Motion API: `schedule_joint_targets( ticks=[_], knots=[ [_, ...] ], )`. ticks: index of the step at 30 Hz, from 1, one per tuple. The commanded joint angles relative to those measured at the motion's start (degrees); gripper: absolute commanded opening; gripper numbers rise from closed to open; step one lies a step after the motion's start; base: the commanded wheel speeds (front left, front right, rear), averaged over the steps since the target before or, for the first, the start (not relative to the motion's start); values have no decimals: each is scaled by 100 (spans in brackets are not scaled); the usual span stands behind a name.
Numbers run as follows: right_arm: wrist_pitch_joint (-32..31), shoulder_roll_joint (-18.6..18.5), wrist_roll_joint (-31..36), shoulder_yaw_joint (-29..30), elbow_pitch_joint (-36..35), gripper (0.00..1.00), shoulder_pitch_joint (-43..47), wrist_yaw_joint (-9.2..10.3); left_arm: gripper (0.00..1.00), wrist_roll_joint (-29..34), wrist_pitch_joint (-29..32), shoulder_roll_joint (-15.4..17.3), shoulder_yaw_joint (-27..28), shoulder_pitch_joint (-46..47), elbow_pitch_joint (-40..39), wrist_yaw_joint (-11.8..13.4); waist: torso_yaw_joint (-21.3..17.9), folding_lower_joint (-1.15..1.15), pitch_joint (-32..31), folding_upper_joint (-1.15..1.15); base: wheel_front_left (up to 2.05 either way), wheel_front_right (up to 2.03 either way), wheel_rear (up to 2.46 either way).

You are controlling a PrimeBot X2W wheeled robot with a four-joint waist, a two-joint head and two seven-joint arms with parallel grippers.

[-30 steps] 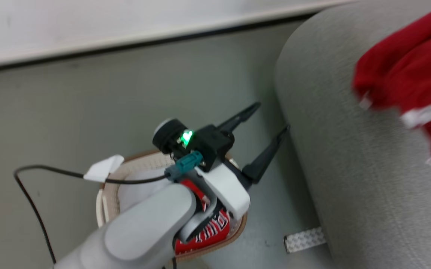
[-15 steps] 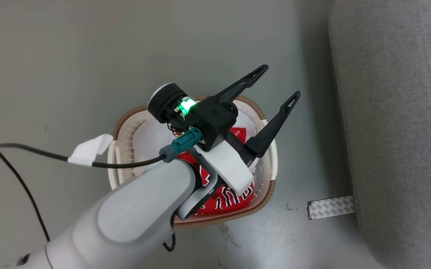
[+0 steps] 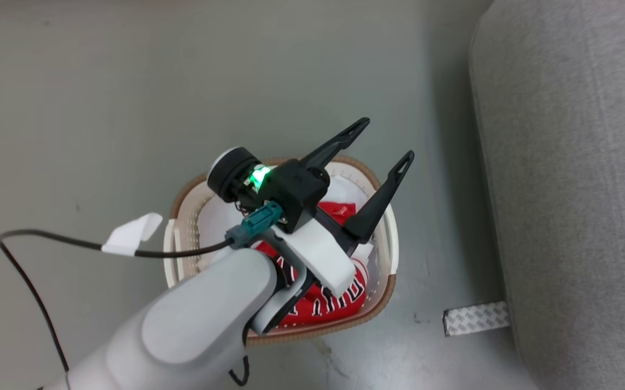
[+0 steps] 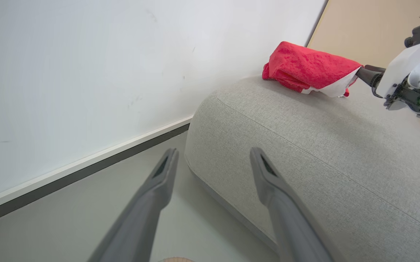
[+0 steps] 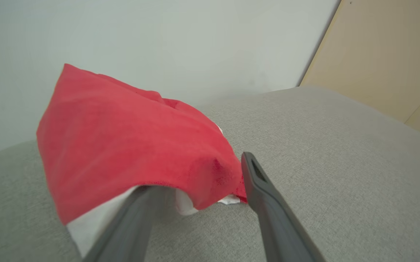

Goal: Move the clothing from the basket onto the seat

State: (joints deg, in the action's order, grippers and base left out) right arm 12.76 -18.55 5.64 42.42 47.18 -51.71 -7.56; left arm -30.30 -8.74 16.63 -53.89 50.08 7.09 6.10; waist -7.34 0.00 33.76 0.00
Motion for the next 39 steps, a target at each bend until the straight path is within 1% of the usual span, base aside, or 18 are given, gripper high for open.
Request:
schedule_joint_targets(
  ticks=[1,4,7,11,15,16,20,26,32,35,39],
  knots=[
    [73,95,41,-70,-21,100,178,14,100,-78,-59,28,12,-114,27,17,-80,0,-259,0,0,0,0],
    [189,247,-13,-308,-172,100,386,14,100,-159,-94,22,4,-243,44,37,-103,0,-553,0,0,0,0],
    [236,451,-92,-622,-467,100,723,14,100,-216,-165,17,7,-423,78,82,-110,0,-895,0,0,0,0],
    [242,741,-367,-1166,-1162,100,1280,15,100,-365,-255,3,33,-730,132,152,-38,0,-1361,0,0,0,0],
    [244,1021,-639,-1855,-1896,100,1974,15,100,-574,-365,24,105,-1095,205,241,75,0,-1765,0,0,0,0],
    [244,1021,-639,-1855,-1896,100,1974,15,100,-574,-365,24,105,-1095,205,241,75,0,-1765,0,0,0,0],
    [245,1177,-805,-2255,-2528,100,2633,15,100,-694,-478,91,214,-1424,278,322,265,0,-2126,0,0,0,0],
    [238,1387,-954,-2563,-3244,100,3471,15,100,-856,-596,205,430,-1999,401,494,571,0,-2668,0,0,0,0],
    [238,1518,-967,-2778,-3556,100,4218,15,100,-802,-642,356,772,-2659,473,689,834,0,-3093,0,0,0,0],
    [239,1556,-944,-2862,-3595,100,4530,15,100,-631,-643,386,1066,-2995,416,789,929,0,-3246,0,0,0,0],
    [239,1567,-1051,-3079,-3491,100,4896,15,100,-407,-644,289,1637,-3525,356,803,1002,0,-3390,0,0,0,0]
  ],
)
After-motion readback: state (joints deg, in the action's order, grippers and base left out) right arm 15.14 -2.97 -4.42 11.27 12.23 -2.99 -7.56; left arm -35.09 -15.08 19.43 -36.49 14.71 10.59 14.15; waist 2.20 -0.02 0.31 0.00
